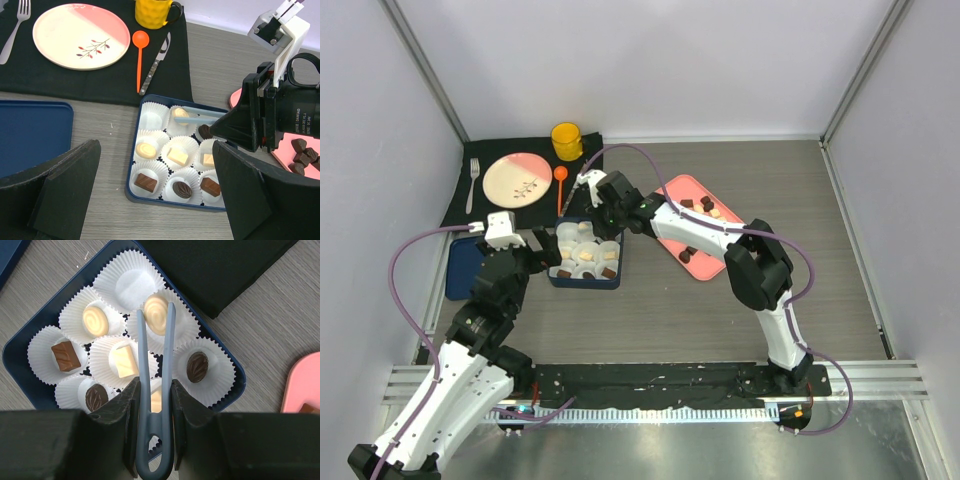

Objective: Pack the chocolate

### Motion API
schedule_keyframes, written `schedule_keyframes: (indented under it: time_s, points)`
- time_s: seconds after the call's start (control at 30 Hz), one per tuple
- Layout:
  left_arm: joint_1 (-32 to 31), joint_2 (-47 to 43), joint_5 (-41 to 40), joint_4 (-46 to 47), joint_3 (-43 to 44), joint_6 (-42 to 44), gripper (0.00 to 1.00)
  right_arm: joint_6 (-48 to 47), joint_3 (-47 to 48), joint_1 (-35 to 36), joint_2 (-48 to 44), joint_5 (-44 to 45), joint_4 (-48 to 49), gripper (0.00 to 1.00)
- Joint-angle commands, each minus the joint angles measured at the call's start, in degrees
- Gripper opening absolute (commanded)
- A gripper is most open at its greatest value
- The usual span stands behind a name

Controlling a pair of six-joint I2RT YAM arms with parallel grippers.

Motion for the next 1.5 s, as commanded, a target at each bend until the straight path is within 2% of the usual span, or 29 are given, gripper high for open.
schedule_keyframes:
  time_s: [0.0,0.4,0.73,0.9,1.13,1.47]
  points:
    - [0.32,-0.2,0.19,2.18,2.27,0.39,1.0,0.08,0.49,0.09,-0.06,0.1,1.25,0.29]
    - [0.32,-0.37,0.19,2.09,2.27,0.39,1.0,-0.28,0.58,0.09,0.03,0.19,0.63,0.36]
    - [0.32,-0.46,0.1,2.09,2.27,0.47,1.0,-0.98,1.99,0.09,-2.51,0.37,0.46,0.36]
    - [0.32,-0.37,0.1,2.09,2.27,0.56,1.0,-2.29,1.11,-0.17,-6.46,2.83,0.1,0.31]
    - [0.32,-0.37,0.01,2.09,2.27,0.56,1.0,-2.91,-4.95,-4.29,-13.76,8.18,-1.04,0.31]
    - [0.32,0.15,0.36,2.18,2.19,0.39,1.0,-2.56,-17.08,-15.02,-21.15,10.03,-1.65,0.31]
